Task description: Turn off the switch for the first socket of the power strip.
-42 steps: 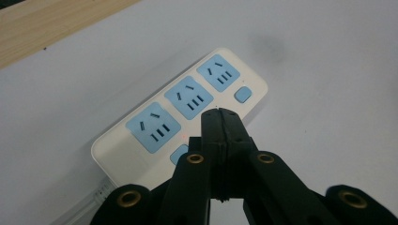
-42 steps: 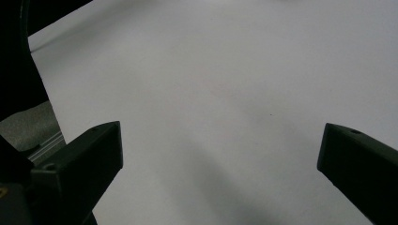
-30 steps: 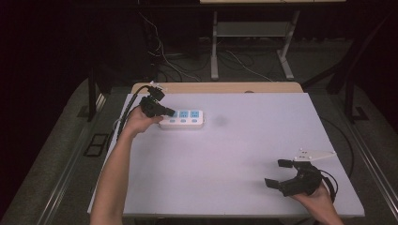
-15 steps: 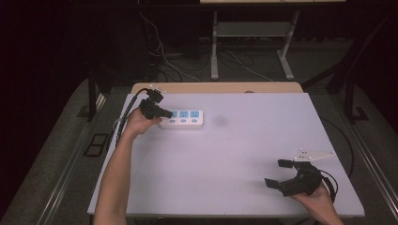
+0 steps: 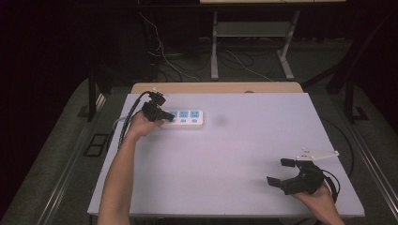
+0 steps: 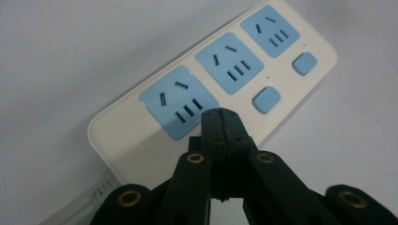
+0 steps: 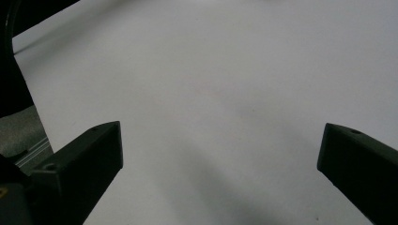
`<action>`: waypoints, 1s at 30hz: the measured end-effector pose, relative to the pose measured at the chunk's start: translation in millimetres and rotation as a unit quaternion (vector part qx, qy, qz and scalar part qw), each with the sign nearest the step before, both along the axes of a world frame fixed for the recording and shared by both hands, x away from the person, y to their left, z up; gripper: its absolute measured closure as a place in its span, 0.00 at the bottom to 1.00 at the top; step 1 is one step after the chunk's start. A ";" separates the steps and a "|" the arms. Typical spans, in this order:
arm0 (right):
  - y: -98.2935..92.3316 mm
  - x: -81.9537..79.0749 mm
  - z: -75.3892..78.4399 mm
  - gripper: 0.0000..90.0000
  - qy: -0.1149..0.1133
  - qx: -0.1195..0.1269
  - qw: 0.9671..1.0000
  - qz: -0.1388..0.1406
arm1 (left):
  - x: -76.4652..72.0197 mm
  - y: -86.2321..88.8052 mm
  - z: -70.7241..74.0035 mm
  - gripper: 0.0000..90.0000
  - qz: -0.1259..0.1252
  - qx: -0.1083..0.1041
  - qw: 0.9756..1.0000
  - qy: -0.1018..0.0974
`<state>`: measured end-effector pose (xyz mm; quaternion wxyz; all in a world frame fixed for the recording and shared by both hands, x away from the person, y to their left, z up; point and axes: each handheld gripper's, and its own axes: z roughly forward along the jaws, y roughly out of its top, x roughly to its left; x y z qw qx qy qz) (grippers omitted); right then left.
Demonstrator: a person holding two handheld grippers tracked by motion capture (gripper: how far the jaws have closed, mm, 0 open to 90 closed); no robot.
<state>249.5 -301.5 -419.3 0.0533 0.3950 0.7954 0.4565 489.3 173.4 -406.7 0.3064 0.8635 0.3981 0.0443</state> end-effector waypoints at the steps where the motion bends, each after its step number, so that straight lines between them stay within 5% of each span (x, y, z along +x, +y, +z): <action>1: -0.4 0.3 -0.1 0.00 0.000 -0.002 1.000 -0.001 | 0.1 0.0 -0.5 0.99 0.002 -0.003 1.000 0.001; 5: -1.0 0.8 -0.6 0.00 0.001 -0.004 1.000 -0.004 | 0.9 3.0 -1.4 0.99 0.010 -0.014 1.000 0.012; 9: -1.2 0.6 0.1 0.00 -0.001 -0.004 1.000 -0.005 | -3.1 0.4 -1.8 1.00 0.004 -0.003 1.000 -0.009; 30: -3.3 3.2 -0.1 0.00 -0.002 -0.004 1.000 -0.007 | -4.0 1.5 -3.5 1.00 0.027 -0.016 1.000 0.001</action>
